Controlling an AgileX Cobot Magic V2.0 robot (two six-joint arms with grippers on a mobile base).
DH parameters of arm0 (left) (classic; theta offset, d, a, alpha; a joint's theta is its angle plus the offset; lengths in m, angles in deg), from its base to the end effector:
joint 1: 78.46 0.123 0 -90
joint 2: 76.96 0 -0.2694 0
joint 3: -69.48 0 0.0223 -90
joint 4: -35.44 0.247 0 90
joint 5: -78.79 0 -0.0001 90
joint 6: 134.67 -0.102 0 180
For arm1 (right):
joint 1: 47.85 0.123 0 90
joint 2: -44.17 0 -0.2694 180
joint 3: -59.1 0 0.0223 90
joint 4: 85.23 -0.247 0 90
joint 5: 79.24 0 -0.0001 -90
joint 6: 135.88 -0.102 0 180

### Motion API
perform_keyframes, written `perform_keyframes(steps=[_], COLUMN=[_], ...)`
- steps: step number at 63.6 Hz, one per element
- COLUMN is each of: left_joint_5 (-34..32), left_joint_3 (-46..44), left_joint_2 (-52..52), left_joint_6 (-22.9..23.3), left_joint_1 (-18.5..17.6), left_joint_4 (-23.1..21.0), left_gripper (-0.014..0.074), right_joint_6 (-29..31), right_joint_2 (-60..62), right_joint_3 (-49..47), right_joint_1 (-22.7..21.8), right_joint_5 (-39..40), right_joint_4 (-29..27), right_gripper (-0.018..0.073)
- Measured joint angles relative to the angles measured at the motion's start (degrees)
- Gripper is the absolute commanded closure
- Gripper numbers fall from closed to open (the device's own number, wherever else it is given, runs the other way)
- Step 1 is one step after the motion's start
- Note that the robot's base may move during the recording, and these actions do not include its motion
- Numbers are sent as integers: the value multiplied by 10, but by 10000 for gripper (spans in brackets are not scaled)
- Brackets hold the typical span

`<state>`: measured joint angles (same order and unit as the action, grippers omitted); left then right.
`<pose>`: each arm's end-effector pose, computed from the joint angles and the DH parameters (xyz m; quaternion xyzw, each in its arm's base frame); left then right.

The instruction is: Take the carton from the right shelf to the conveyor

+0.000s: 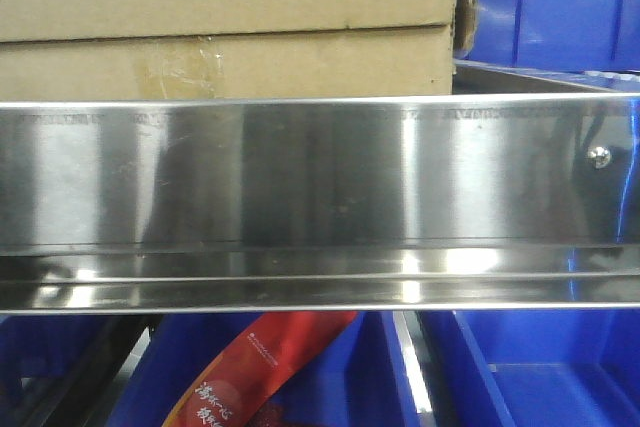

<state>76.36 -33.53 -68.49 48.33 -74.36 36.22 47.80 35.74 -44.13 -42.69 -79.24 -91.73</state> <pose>0.0791 0.0056 0.2167 -0.0363 0.6618 0.0121 0.7487 0.0791 0.0072 0.2138 -0.0138 0.6767 0.0512 0.7343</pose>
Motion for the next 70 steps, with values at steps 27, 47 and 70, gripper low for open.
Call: perform_keyframes(steps=[27, 47, 70], left_joint_5=[103, 233, 319], left_joint_3=[-196, -368, -549], left_joint_2=[22, 143, 340], left_joint_6=[0, -5, -64], left_joint_1=[0, -48, -239], left_joint_4=[18, 4, -3], left_gripper=[257, 78, 92], right_joint_6=[0, 0, 31], right_joint_2=[-15, -120, -310], right_joint_3=[-216, -326, -522], right_joint_1=[0, 2, 64], right_joint_5=[-138, -198, -314], right_joint_4=[-2, -17, -105], right_gripper=[148, 22, 22])
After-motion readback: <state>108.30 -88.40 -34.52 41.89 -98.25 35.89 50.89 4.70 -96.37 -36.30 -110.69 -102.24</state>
